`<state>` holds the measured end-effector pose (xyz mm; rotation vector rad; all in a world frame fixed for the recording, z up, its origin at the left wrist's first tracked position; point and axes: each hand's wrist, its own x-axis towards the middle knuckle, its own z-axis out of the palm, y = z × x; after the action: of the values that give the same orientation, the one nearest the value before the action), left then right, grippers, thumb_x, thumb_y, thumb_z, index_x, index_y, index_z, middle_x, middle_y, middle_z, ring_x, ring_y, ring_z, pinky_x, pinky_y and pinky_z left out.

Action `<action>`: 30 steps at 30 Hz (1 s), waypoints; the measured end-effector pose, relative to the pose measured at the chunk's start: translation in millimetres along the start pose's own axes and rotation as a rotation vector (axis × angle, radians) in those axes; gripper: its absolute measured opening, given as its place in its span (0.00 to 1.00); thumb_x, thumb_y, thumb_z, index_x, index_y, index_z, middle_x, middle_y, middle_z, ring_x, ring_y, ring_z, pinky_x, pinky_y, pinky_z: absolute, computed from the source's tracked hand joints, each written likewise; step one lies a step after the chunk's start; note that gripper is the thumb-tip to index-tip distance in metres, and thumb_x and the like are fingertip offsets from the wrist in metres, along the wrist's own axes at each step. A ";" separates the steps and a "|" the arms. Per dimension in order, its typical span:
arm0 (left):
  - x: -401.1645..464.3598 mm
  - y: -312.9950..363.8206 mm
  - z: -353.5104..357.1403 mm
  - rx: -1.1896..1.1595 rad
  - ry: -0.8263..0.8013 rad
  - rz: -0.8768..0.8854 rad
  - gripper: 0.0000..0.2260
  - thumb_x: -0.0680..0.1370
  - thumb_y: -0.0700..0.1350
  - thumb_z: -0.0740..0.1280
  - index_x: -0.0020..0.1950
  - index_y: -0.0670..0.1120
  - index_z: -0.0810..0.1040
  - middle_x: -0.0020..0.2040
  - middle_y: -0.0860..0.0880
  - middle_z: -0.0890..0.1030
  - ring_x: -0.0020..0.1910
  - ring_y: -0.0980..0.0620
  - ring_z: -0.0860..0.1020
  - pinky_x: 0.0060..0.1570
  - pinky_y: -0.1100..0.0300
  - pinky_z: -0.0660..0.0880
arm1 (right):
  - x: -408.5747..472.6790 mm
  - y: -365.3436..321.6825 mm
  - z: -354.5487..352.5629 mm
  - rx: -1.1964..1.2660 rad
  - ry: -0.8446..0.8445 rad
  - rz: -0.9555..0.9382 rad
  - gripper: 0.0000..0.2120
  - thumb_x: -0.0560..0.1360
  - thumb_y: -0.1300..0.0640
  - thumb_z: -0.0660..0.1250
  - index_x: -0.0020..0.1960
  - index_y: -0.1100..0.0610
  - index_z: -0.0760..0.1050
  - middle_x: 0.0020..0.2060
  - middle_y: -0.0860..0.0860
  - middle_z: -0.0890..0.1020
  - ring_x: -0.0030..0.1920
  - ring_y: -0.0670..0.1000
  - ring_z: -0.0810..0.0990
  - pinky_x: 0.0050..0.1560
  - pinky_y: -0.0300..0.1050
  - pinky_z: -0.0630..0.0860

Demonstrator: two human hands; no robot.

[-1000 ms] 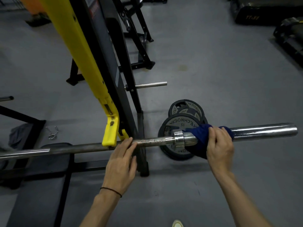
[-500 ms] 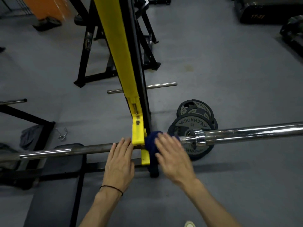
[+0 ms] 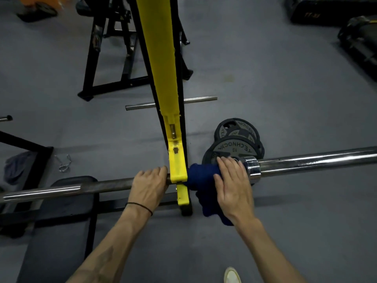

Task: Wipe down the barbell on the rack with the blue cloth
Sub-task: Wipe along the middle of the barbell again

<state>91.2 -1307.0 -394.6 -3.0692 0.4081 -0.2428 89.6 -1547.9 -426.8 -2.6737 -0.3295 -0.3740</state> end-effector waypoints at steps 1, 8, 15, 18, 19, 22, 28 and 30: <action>2.8 -2.5 2.2 -0.006 -0.005 0.004 0.22 0.52 0.40 0.84 0.29 0.45 0.70 0.23 0.46 0.70 0.18 0.46 0.70 0.23 0.63 0.63 | -0.1 -2.6 -0.3 0.003 0.041 0.099 0.28 0.86 0.44 0.48 0.74 0.62 0.72 0.70 0.56 0.77 0.73 0.57 0.71 0.80 0.54 0.55; 45.3 -15.1 -14.1 -0.084 -0.619 -0.038 0.10 0.75 0.53 0.66 0.49 0.48 0.78 0.49 0.46 0.82 0.47 0.43 0.81 0.41 0.58 0.72 | 2.5 -78.2 24.0 0.069 -0.099 -0.008 0.30 0.85 0.40 0.48 0.74 0.60 0.71 0.70 0.56 0.76 0.74 0.57 0.70 0.81 0.54 0.51; -10.0 -23.5 -4.5 -0.120 -0.138 0.067 0.16 0.69 0.46 0.73 0.53 0.48 0.73 0.46 0.46 0.79 0.42 0.41 0.80 0.38 0.53 0.76 | -0.5 -6.0 -1.4 -0.134 0.033 0.116 0.28 0.84 0.44 0.52 0.72 0.63 0.74 0.67 0.59 0.78 0.71 0.59 0.72 0.80 0.56 0.56; -43.2 -30.1 10.8 -0.070 -0.082 0.045 0.30 0.70 0.45 0.71 0.72 0.43 0.70 0.63 0.43 0.76 0.60 0.40 0.76 0.64 0.46 0.71 | 5.4 -69.0 17.8 -0.008 0.070 0.318 0.33 0.85 0.40 0.46 0.72 0.64 0.73 0.70 0.60 0.76 0.77 0.59 0.66 0.81 0.57 0.49; -48.2 -30.1 9.4 -0.074 -0.063 0.024 0.31 0.71 0.45 0.69 0.74 0.41 0.69 0.67 0.42 0.75 0.66 0.40 0.74 0.69 0.45 0.66 | 2.2 -84.9 22.2 0.027 0.037 0.249 0.34 0.85 0.39 0.45 0.73 0.63 0.72 0.72 0.59 0.74 0.77 0.59 0.65 0.81 0.57 0.48; -52.3 -30.5 10.2 -0.084 -0.071 -0.015 0.30 0.74 0.50 0.62 0.75 0.41 0.69 0.71 0.41 0.73 0.71 0.40 0.70 0.73 0.45 0.60 | -5.6 -80.4 17.7 0.024 -0.109 -0.041 0.31 0.86 0.40 0.48 0.77 0.60 0.68 0.75 0.56 0.71 0.78 0.56 0.64 0.81 0.53 0.51; -45.2 -22.9 6.6 -0.174 -0.079 -0.119 0.29 0.78 0.62 0.57 0.73 0.45 0.72 0.67 0.47 0.77 0.69 0.45 0.72 0.74 0.51 0.56 | -6.7 -30.0 3.5 -0.128 0.036 0.265 0.36 0.84 0.37 0.44 0.79 0.61 0.65 0.78 0.58 0.67 0.81 0.56 0.58 0.82 0.56 0.50; -45.0 -21.2 8.9 -0.165 -0.078 -0.130 0.30 0.80 0.63 0.55 0.75 0.46 0.70 0.70 0.46 0.75 0.72 0.45 0.69 0.76 0.51 0.53 | -1.9 -68.1 17.1 -0.057 0.027 0.377 0.39 0.83 0.35 0.40 0.79 0.62 0.64 0.80 0.58 0.64 0.82 0.56 0.51 0.82 0.56 0.42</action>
<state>55.2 -1274.6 -409.0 -3.2582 0.2360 -0.0964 72.0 -1480.6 -417.1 -2.7049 0.1962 -0.3042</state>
